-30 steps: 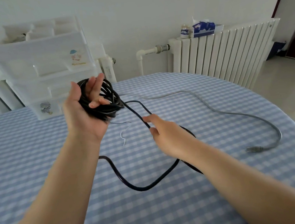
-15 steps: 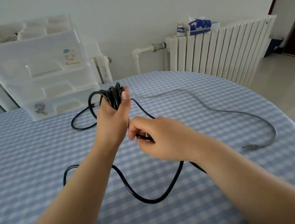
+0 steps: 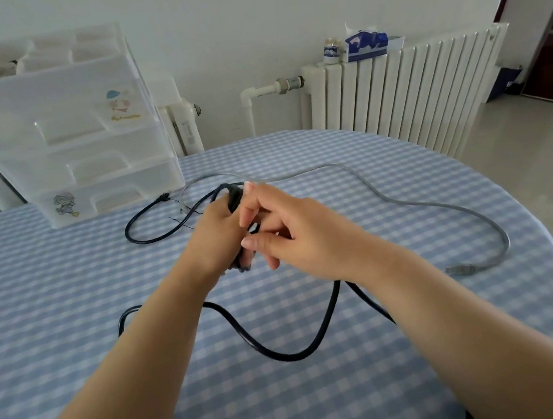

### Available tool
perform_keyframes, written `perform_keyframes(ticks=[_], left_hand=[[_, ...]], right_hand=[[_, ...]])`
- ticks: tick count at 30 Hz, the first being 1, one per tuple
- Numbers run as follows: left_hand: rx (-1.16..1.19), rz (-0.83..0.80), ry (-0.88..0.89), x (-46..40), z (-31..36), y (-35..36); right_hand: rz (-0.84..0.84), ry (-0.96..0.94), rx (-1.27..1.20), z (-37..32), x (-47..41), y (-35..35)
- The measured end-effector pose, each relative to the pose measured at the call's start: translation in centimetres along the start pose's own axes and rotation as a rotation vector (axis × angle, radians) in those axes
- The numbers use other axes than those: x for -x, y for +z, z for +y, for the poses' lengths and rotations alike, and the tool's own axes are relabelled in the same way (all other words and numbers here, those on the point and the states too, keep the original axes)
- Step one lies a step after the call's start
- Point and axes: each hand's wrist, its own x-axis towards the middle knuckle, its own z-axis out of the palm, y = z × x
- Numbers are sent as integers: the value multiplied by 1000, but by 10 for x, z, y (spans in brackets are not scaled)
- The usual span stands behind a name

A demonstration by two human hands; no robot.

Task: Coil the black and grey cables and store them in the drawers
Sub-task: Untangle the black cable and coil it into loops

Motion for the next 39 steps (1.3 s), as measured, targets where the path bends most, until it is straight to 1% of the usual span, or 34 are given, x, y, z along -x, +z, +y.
perform_keyframes(ticks=[2,5,8,10,12,14,15,17,20,23,25,28,30,31,32,34,37,39], left_hand=[[47,-89,-65,2,3,1],[222,-282,-177,4,5,3],[328,-400,-257,4,4,3],[382,-477,-286,4,0,2],[432,-566,-272,3,-4,-2],[444,-634,-242,2,-6,-6],[426,-653,-238,1,-6,-8],[360,-659,-269,1,-4,-10],[323,-628,-330,1,-1,-9],[351,-540,-359,1,2,-6],[402,-499,-347,1,4,-7],[531,-516,-312,2,8,-8],[640,-554,-320,2,6,-12],[702,-582,-321,2,5,-14],[766,-614,-315,2,4,-15],[872,-682,-293,0,1,-19],[1039,-724,-243,-6,0,-26],[1221,-763,-203,-11,1,-34]], right_hand=[[79,32,56,3,0,-4],[170,138,208,11,-1,-11],[186,263,279,17,-1,-19],[177,286,249,21,-2,-19],[169,259,77,25,-4,-18],[131,221,-186,30,-6,-20],[103,213,-289,32,-7,-23],[53,204,-405,35,-6,-28],[77,183,-511,39,-6,-28],[194,187,-604,42,-7,-26],[274,200,-619,43,-9,-23],[313,227,-560,43,-10,-16],[316,242,-528,41,-12,-12],[317,248,-549,41,-12,-11],[308,248,-605,41,-13,-10],[235,231,-807,42,-12,-10],[39,228,-1128,48,-8,-15],[-62,276,-1174,49,-7,-18]])
